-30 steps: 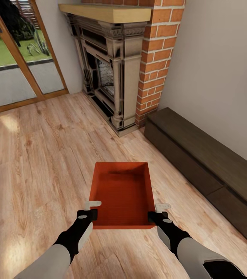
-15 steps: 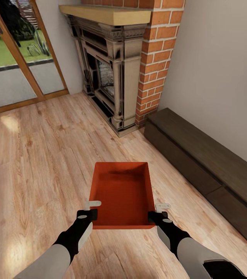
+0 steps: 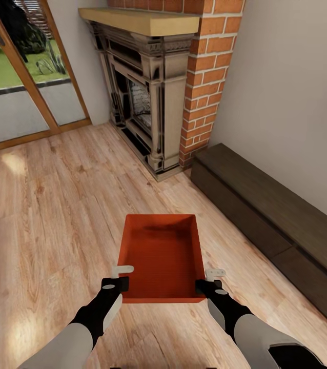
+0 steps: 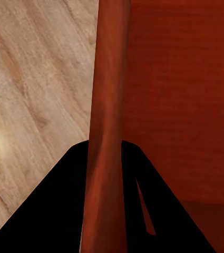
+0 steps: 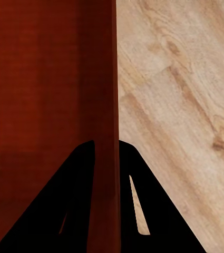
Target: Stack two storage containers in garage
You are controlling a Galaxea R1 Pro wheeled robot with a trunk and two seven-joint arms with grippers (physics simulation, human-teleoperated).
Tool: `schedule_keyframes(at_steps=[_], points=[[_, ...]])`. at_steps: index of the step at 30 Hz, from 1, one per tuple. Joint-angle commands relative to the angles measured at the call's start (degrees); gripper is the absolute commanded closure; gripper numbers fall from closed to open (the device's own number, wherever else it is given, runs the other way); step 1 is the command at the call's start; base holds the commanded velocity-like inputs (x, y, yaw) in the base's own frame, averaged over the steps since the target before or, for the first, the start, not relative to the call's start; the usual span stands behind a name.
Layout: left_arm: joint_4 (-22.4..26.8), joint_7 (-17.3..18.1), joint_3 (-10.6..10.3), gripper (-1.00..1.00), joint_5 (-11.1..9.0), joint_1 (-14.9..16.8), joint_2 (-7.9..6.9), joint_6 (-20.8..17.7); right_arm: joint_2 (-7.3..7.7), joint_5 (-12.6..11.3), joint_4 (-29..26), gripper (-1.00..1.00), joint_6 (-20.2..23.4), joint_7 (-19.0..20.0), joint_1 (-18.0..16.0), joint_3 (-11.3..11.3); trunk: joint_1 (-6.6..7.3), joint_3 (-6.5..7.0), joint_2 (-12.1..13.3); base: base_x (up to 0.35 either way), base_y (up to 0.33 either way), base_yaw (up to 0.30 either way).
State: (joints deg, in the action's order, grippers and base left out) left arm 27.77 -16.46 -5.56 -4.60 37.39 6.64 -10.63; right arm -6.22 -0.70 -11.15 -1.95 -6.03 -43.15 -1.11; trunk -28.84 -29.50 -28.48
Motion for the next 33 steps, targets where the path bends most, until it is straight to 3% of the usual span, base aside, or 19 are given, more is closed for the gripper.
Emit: schedule_keyframes(at_steps=[1, 14, 33], points=[[-0.1, -1.8, -0.3, 1.0, -0.5, 0.0, -0.32, -0.5, 0.23, 0.7, -0.2, 1.0, -0.5, -0.7, -0.1, 1.4, 0.2, 0.16, 0.3, 0.0, 0.0, 0.0], [0.0, -1.8, -0.3, 1.0, -0.5, 0.0, -0.34, -0.5, -0.02, 0.8, -0.3, 1.0, -3.4, -4.7, -0.1, 1.3, 3.06, 3.57, 5.6, 0.0, 0.0, 0.0], [0.0, -1.8, -0.3, 1.0, -0.5, 0.0, -0.4, -0.5, 0.0, 0.8, -0.3, 1.0, -3.4, -4.7, -0.1, 1.3, 3.06, 5.29, 5.6, 0.0, 0.0, 0.0]])
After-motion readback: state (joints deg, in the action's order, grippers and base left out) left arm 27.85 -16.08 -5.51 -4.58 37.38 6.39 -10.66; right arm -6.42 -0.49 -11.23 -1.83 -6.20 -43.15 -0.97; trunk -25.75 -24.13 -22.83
